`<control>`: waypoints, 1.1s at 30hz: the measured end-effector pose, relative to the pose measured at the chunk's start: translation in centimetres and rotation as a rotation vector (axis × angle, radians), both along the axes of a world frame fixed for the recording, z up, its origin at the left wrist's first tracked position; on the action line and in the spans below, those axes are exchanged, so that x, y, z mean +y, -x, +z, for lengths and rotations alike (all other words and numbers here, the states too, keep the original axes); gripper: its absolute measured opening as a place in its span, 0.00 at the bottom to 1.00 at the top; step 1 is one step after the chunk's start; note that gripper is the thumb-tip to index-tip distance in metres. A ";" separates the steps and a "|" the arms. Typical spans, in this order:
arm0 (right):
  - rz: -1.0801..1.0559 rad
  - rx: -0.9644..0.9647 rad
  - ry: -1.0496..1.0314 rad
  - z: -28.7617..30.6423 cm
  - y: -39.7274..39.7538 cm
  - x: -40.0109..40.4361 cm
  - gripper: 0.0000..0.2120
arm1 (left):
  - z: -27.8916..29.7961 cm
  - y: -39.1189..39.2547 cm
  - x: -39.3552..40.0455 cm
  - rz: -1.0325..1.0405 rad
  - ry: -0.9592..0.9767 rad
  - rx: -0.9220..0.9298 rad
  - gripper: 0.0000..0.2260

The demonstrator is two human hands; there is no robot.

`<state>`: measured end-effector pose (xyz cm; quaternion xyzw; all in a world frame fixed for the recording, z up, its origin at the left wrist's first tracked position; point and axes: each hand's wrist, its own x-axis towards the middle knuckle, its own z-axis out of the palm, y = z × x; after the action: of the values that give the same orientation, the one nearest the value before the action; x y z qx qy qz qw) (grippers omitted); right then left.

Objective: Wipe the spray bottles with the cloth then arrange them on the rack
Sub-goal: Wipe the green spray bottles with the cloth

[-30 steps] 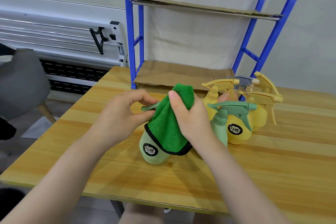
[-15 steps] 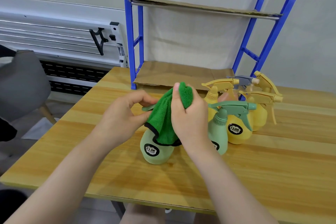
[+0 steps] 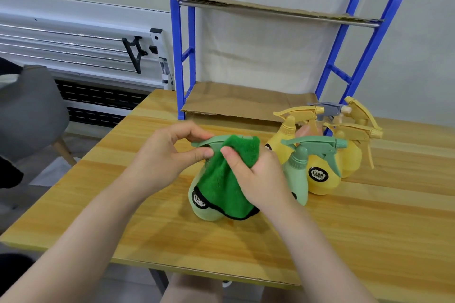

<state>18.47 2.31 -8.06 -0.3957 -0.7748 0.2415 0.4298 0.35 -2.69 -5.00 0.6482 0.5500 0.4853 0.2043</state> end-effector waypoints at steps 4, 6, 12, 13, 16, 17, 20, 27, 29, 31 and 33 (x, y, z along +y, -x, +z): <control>-0.003 -0.298 -0.085 1.2 -1.1 -0.7 0.35 | -0.1 0.1 0.1 0.000 -0.001 -0.003 0.09; -0.018 -0.457 -0.102 1.8 -1.6 -1.1 0.35 | -0.1 0.2 0.1 0.005 0.006 -0.003 0.08; -0.274 -0.600 -0.424 0.5 -1.5 -1.8 0.24 | 0.0 0.1 0.0 0.021 0.018 0.020 0.09; -0.312 -0.603 -0.440 0.2 -1.3 -2.0 0.25 | 0.0 0.0 -0.1 0.026 0.015 0.023 0.08; -0.361 -0.612 -0.412 -0.1 -0.9 -2.3 0.25 | 0.0 -0.1 -0.6 0.057 -0.004 0.039 0.08; -0.376 -0.620 -0.400 -0.1 -0.9 -2.3 0.24 | -0.1 -0.2 -0.7 0.072 -0.011 0.042 0.07; -0.388 -0.648 -0.389 0.6 -0.6 -2.1 0.19 | -0.4 -0.5 -1.1 0.125 -0.047 0.045 0.08; -0.144 -0.607 -0.310 2.2 -0.4 -0.3 0.23 | -1.4 1.3 -1.6 -0.119 0.024 -0.055 0.15; -0.047 -0.594 -0.220 2.6 -0.4 0.4 0.23 | -1.9 2.2 -1.1 -0.235 0.107 -0.084 0.17; 0.025 -0.605 -0.182 3.0 -0.3 1.0 0.21 | -2.3 2.7 -0.5 -0.321 0.198 -0.109 0.16; 0.046 -0.630 -0.204 3.3 0.0 1.4 0.20 | -2.4 2.8 -0.1 -0.384 0.303 -0.157 0.15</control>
<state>18.47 3.73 -4.72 -0.3884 -0.8986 0.0383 0.2008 -2.43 -2.76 -7.36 0.6631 0.4657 0.3987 0.4295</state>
